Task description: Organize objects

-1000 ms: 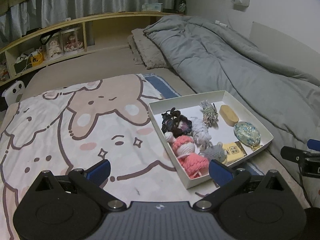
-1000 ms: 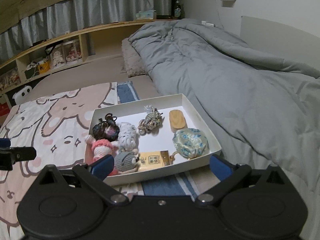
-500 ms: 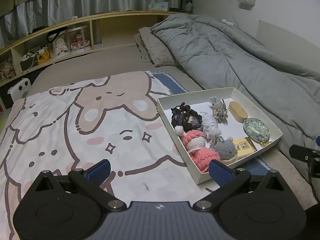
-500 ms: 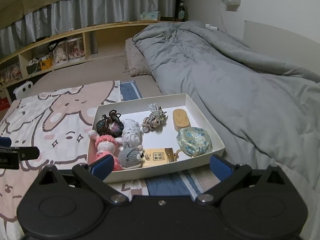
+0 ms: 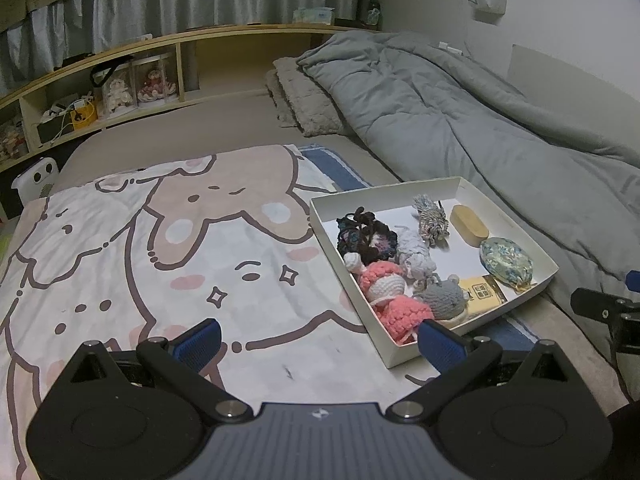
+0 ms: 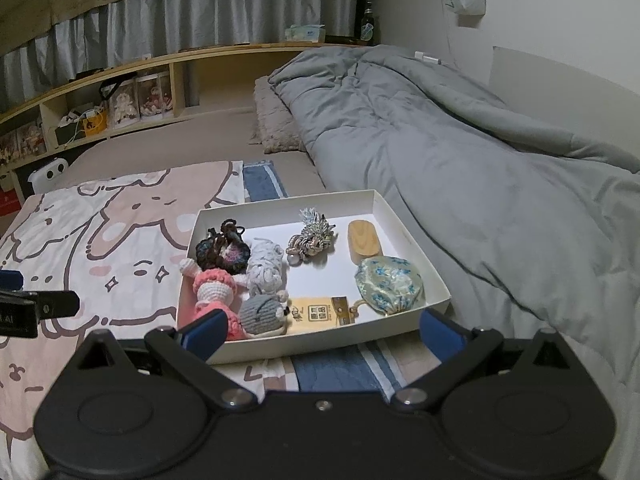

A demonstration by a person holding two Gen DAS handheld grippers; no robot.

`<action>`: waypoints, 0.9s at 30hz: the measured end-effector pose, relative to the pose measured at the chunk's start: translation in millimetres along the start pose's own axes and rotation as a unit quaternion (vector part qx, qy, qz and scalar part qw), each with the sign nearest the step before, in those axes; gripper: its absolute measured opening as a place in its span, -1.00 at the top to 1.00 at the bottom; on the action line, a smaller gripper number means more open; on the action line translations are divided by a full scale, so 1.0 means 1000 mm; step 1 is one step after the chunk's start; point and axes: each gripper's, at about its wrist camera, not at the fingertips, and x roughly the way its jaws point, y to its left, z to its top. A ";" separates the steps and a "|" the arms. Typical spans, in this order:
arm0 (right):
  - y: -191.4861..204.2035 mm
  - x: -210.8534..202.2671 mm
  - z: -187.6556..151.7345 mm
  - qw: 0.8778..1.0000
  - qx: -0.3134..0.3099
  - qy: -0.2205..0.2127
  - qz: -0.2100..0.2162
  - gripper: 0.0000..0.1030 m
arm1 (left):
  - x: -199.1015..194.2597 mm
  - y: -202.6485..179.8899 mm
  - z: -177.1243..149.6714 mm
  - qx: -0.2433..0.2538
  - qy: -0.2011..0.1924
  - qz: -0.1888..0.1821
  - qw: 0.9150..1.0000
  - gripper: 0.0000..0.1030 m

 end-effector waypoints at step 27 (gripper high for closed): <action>-0.001 -0.001 -0.001 1.000 0.003 0.000 0.002 -1.00 | 0.002 0.000 -0.003 -0.008 0.005 0.003 1.000 -1.00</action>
